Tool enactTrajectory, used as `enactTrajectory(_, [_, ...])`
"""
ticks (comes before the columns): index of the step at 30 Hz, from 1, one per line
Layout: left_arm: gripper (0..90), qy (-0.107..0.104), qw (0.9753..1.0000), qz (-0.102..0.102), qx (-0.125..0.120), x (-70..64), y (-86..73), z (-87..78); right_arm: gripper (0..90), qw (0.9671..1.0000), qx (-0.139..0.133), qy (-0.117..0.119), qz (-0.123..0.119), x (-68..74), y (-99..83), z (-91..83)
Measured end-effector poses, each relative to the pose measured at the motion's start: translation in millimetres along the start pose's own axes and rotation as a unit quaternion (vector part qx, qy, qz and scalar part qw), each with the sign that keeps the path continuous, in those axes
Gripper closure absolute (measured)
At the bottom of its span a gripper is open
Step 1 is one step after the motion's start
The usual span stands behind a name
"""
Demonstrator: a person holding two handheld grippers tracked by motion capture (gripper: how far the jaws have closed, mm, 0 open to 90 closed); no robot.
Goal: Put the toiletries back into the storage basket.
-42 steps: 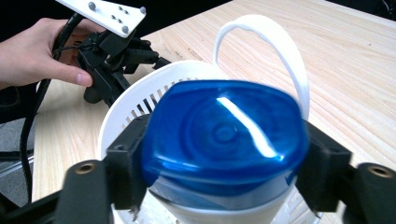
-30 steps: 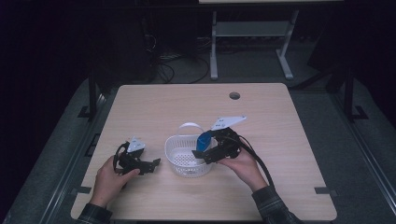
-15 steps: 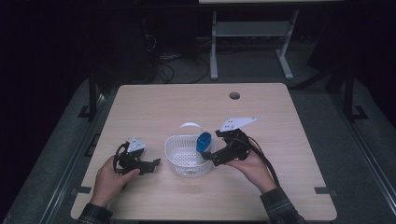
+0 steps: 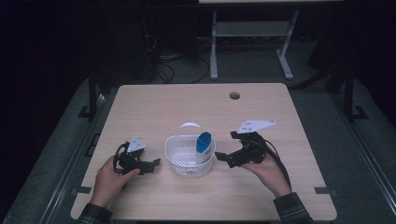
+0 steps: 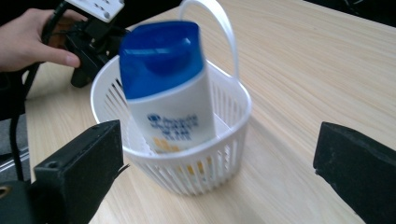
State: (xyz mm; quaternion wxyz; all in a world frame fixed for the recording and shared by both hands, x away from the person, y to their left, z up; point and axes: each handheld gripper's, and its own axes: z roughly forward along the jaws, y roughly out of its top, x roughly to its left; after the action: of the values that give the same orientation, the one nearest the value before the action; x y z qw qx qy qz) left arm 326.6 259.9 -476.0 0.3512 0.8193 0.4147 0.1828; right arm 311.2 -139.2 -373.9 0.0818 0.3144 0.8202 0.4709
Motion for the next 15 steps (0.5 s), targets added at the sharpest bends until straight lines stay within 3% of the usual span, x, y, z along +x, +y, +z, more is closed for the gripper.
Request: enactTrajectory(15, [13.1,0.000,1.0000,0.000,0.000,0.0,0.0,0.0,1.2,0.9989,-0.001,-0.036,0.031,-19.4,-33.1,-29.6])
